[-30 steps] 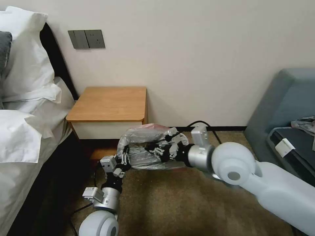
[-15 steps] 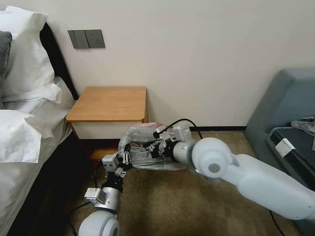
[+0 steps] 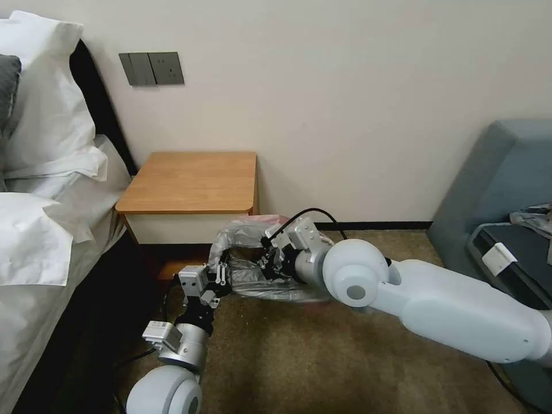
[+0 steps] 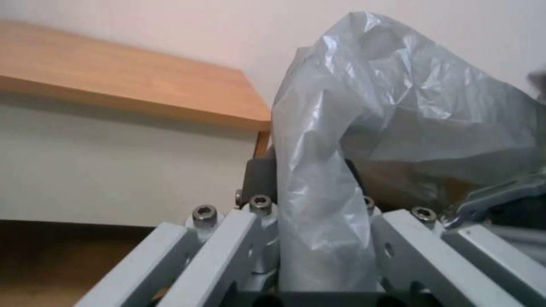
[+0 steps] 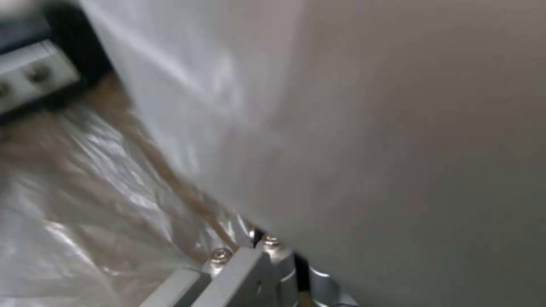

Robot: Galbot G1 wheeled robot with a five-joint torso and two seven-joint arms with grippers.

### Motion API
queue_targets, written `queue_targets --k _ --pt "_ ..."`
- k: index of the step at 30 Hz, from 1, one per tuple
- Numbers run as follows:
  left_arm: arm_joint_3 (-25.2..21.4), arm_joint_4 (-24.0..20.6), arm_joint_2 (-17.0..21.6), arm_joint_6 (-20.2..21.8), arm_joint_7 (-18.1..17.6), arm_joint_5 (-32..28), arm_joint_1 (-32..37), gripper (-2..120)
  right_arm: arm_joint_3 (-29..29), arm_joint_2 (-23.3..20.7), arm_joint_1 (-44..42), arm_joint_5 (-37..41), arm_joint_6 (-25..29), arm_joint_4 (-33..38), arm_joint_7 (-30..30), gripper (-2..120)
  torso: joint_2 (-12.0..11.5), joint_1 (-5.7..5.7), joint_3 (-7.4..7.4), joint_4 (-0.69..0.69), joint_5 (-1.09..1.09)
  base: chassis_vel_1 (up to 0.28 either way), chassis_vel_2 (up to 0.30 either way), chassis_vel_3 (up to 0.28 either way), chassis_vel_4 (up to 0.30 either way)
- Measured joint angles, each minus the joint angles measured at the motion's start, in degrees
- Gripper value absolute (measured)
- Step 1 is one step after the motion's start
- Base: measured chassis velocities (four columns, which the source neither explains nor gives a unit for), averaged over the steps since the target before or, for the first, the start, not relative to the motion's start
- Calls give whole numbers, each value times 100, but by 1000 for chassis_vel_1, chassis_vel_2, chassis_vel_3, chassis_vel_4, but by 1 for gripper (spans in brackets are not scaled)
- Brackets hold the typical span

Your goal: Pick up the garbage bag from the table and place it over the trash can.

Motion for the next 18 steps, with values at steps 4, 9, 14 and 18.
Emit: queue_targets --k 4,9,14,18 --pt "-46 -74 48 217 62 -68 -34 7 -265 -97 102 -325 -2 -31 -246 0 0 0 0 0 0 0 0 0 0" --pt "-64 -104 75 276 120 -102 -45 7 -473 -210 182 -1143 -4 -143 -916 0 0 0 0 -1 0 0 0 0 0" --pt "-76 -129 108 267 160 -42 -48 7 -701 -210 345 -1582 -5 -282 -1397 0 0 0 0 -1 0 0 0 0 0" --pt "-79 -129 126 212 229 130 -47 7 -936 -152 494 -1644 -6 -391 -1410 0 0 0 0 -1 0 0 0 0 0"
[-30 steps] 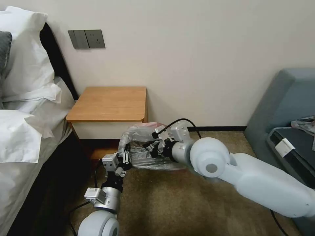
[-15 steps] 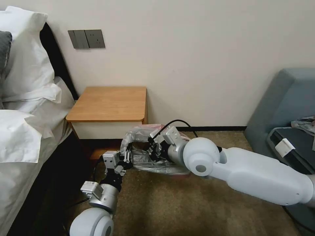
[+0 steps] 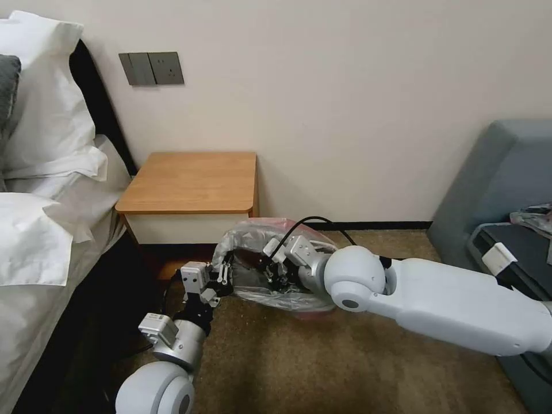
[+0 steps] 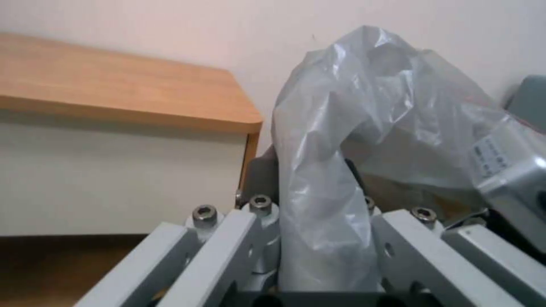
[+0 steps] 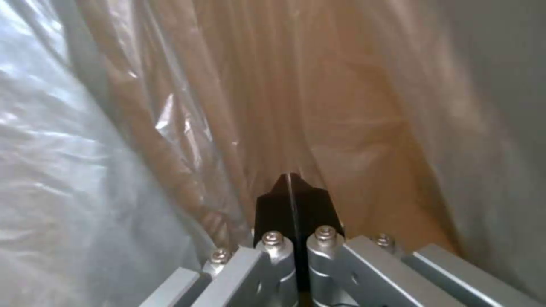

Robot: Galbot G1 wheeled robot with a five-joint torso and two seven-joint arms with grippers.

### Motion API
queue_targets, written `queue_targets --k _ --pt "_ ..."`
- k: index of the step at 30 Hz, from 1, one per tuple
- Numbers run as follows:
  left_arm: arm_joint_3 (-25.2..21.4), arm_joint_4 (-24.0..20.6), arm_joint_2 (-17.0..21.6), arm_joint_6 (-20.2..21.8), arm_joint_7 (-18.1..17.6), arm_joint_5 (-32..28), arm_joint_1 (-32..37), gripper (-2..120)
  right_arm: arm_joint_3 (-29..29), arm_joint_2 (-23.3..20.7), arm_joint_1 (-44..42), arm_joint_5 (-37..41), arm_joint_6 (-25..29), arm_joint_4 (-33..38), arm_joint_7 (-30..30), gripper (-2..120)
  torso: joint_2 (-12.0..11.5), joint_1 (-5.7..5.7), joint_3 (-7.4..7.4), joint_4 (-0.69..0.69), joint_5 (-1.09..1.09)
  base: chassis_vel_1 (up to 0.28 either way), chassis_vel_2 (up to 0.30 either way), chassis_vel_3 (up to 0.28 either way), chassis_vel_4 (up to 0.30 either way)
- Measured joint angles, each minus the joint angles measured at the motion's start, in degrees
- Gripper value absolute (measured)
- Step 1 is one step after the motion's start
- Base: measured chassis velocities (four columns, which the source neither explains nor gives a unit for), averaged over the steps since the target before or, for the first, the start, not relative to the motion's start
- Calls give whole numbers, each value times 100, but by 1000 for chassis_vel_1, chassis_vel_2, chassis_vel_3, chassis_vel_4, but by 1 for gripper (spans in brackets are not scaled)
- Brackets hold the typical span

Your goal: Pick up the garbage bag from the table and place it over the trash can.

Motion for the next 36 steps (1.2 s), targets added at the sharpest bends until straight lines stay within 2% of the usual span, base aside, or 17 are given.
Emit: queue_targets --k 9,17,21,36 --pt "-1 -65 27 7 129 95 0 7 -370 167 256 -286 0 -199 -131 0 1 0 0 0 0 0 0 0 0" --pt "-46 -131 77 164 172 72 1 7 -713 323 528 -471 -1 -359 -251 0 1 0 0 1 0 0 0 0 0" --pt "-49 -171 74 318 171 -47 -10 7 -883 307 716 -693 -4 -451 -507 0 1 0 0 1 0 0 0 0 0" --pt "-27 -216 24 302 231 63 -4 7 -1056 433 877 -692 -7 -755 -595 0 1 0 0 0 1 0 0 0 0"
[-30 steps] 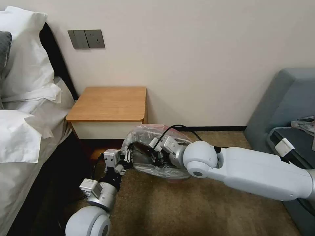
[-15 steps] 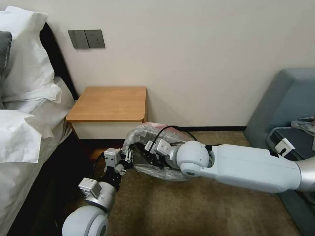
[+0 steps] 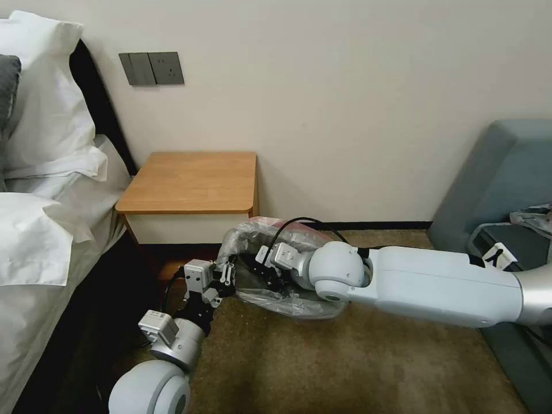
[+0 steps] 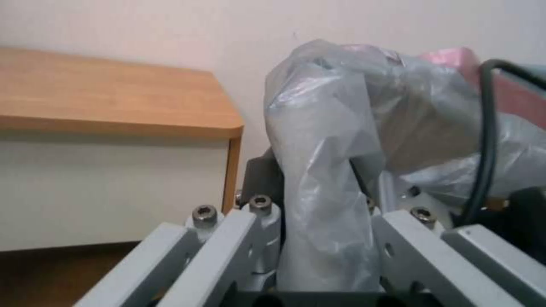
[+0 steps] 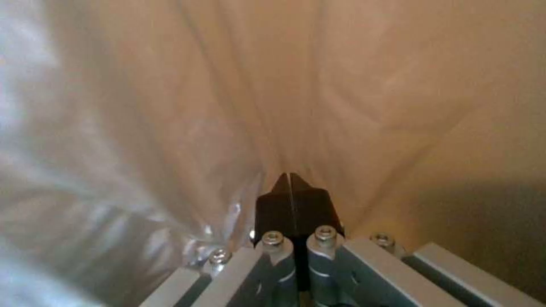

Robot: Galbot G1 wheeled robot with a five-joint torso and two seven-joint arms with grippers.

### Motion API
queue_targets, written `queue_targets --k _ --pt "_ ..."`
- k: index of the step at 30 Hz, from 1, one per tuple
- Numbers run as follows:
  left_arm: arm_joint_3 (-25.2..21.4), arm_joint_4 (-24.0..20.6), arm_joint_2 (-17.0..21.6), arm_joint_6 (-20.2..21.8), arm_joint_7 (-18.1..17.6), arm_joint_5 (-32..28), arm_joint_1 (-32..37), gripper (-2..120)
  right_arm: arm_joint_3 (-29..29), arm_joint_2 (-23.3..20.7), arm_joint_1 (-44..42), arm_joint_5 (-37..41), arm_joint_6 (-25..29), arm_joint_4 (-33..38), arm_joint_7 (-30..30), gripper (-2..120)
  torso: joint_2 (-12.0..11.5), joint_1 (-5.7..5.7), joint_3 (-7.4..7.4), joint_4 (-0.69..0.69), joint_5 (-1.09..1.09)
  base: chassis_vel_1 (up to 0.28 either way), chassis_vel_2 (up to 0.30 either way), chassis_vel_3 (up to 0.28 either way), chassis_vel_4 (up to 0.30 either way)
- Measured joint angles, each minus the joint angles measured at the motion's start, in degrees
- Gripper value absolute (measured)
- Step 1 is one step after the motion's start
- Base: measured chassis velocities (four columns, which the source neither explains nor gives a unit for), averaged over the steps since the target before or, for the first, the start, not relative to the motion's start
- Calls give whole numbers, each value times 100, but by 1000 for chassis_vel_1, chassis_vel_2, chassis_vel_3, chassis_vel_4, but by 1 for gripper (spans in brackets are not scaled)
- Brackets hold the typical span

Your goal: Pick up the garbage bag from the table and place it over the trash can.

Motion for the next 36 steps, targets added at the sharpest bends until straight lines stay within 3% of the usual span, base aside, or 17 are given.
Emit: queue_targets --k 36 --pt "51 -147 -101 -5 114 58 39 7 -37 -6 -85 174 0 -287 39 0 0 0 0 0 0 0 0 0 0"
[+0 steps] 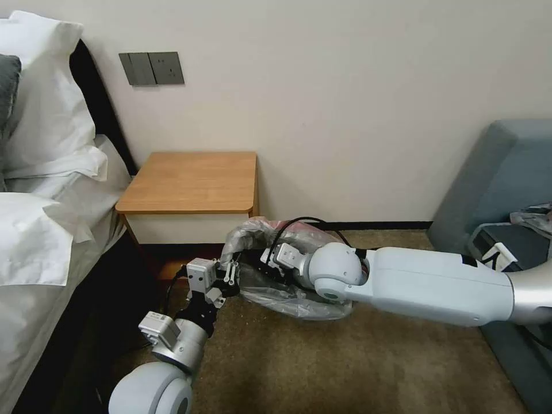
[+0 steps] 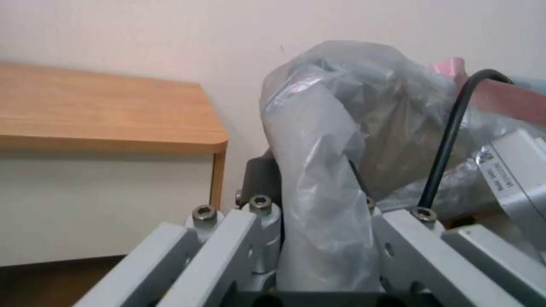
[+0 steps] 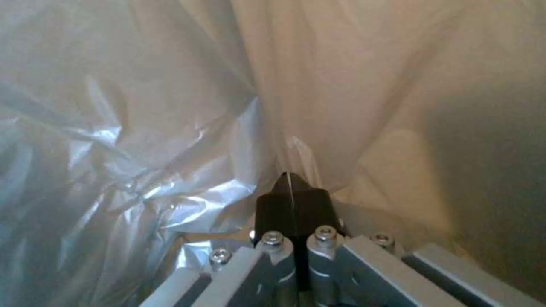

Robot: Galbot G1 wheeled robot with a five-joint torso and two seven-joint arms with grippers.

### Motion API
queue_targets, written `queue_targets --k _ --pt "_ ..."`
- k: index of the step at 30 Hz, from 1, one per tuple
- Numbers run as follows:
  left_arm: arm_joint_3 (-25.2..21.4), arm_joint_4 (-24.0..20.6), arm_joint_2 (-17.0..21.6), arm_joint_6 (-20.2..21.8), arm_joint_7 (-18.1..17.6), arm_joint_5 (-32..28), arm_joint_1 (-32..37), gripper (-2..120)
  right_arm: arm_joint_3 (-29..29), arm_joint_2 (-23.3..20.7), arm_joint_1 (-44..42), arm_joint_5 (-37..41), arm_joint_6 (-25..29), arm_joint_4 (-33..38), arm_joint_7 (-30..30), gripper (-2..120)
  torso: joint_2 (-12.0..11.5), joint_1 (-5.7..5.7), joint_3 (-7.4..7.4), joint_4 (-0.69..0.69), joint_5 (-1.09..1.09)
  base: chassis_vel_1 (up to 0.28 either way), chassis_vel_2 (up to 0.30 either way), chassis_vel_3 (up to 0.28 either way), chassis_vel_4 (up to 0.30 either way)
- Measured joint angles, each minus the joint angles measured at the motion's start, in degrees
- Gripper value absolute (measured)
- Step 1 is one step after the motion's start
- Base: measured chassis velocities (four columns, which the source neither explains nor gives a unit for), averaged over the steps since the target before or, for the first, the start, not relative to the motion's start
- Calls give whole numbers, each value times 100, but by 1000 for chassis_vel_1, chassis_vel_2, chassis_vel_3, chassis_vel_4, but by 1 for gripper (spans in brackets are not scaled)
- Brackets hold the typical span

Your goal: Pick up the garbage bag from the table and place it over the trash can.

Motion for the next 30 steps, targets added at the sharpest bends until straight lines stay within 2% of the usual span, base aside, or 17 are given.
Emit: queue_targets --k 8,16,30 --pt "-13 134 -16 -6 1 -24 -11 7 178 -35 -85 130 -1 235 27 0 -1 0 0 1 0 0 0 0 0" --pt "-31 344 10 -9 -62 -128 -61 7 371 -310 -118 405 -1 743 92 0 -1 0 0 0 0 0 0 0 0" --pt "-30 690 -2 -42 -90 -168 -107 7 668 -665 -229 574 0 1107 177 0 -1 0 0 0 0 0 0 0 0"
